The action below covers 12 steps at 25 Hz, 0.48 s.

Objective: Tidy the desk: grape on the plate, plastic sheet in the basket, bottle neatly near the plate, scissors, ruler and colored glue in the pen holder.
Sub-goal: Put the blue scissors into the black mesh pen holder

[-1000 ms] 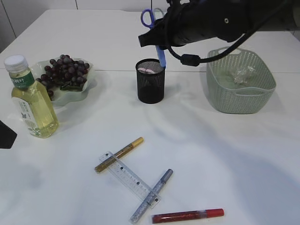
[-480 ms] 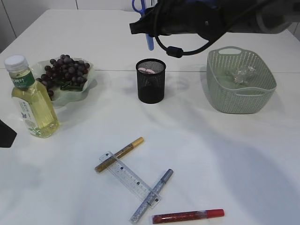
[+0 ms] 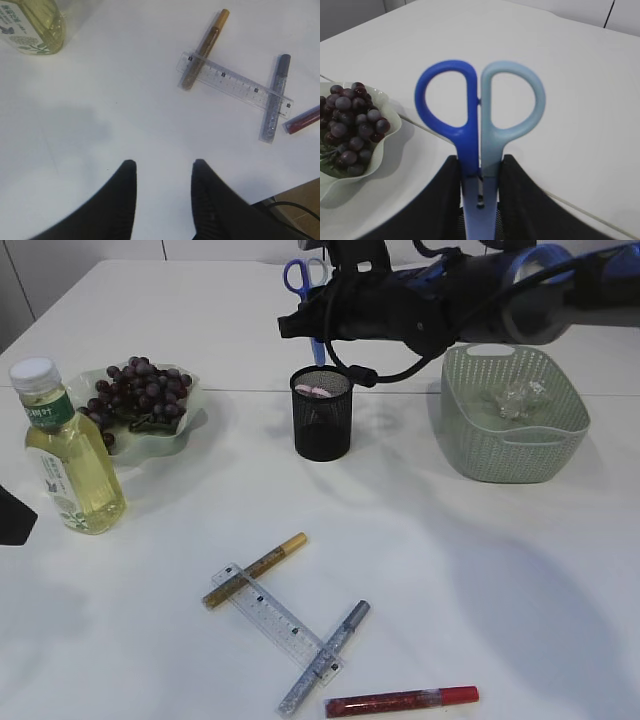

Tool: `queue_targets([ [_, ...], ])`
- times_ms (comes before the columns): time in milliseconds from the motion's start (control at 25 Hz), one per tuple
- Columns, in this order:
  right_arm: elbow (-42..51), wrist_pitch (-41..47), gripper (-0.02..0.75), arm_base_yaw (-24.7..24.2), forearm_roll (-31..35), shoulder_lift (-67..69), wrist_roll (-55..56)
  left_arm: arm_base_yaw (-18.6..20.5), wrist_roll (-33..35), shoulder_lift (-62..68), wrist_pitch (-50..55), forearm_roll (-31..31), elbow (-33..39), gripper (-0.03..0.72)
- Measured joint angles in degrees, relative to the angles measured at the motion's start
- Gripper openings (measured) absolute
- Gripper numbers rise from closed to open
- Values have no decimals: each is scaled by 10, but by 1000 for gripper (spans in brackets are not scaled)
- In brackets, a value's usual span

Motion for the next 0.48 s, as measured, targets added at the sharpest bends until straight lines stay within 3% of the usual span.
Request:
queue_targets([
  [480,-6,-57,216,-17,-1,40,0,0,0,0,-1,12,0,272],
])
